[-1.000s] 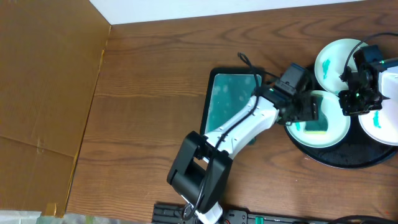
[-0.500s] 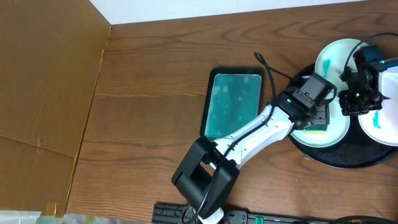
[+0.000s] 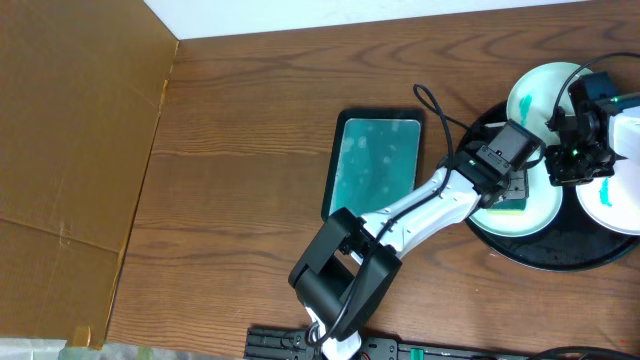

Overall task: Clean dirty plates on tray and stack at the side
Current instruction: 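Scrub the plate surface with the sponge using the left gripper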

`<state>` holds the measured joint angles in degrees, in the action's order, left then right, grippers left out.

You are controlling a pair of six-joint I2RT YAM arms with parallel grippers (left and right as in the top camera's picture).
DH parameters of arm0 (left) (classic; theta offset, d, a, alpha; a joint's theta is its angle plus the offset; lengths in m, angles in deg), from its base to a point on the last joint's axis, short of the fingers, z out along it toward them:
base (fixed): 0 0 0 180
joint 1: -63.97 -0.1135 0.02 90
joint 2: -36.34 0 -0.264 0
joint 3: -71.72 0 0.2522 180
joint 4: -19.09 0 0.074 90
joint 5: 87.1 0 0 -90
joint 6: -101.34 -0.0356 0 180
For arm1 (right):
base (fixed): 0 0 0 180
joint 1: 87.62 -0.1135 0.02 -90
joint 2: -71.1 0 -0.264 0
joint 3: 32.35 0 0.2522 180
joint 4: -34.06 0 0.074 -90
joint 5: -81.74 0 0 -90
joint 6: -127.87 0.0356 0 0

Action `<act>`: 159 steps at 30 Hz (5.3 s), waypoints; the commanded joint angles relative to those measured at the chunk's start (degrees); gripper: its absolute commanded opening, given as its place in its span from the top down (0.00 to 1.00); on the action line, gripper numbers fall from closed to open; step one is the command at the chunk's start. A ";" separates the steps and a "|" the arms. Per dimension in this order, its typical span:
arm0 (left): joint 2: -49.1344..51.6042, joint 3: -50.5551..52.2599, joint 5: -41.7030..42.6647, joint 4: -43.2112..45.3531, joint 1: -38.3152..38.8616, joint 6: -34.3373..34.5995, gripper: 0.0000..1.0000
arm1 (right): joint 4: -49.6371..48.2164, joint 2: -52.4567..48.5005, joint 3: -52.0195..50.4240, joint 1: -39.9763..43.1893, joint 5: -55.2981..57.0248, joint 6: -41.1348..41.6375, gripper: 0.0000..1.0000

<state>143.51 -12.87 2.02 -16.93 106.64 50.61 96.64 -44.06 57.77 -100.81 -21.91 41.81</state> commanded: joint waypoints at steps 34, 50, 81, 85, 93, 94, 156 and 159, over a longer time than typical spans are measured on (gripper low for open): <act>5.53 0.04 -23.76 -3.85 0.11 -3.72 0.87 | 0.28 -0.26 0.07 -0.02 0.11 0.72 0.98; -7.98 -1.64 -8.68 -0.79 -2.95 -5.03 0.86 | 0.26 -0.26 0.07 -0.02 0.09 0.72 0.97; -0.66 -0.94 10.56 -1.29 -7.76 -7.78 0.51 | 0.00 -0.26 0.07 -0.02 0.09 0.72 0.95; -0.81 -0.94 10.95 -1.70 -7.72 -7.72 0.50 | 0.00 -0.26 0.07 -0.02 0.09 0.72 0.94; -0.02 -0.85 10.93 -4.24 -5.20 -7.76 0.50 | 0.00 -0.26 0.07 -0.02 0.11 0.72 0.93; 0.22 -0.85 10.91 -4.24 -4.70 -7.76 0.50 | 0.00 -0.26 0.07 -0.02 0.11 0.70 0.92; 5.16 0.09 -16.15 -5.53 -3.87 -8.17 0.93 | 0.35 -0.26 0.07 0.04 0.26 0.24 0.91; 5.09 0.04 -16.76 -5.66 -5.62 -8.17 0.93 | 0.35 -0.26 0.07 0.07 1.29 0.24 0.91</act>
<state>147.14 -13.65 -6.37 -21.43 103.96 42.61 96.99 -44.06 57.77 -100.81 -21.78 41.99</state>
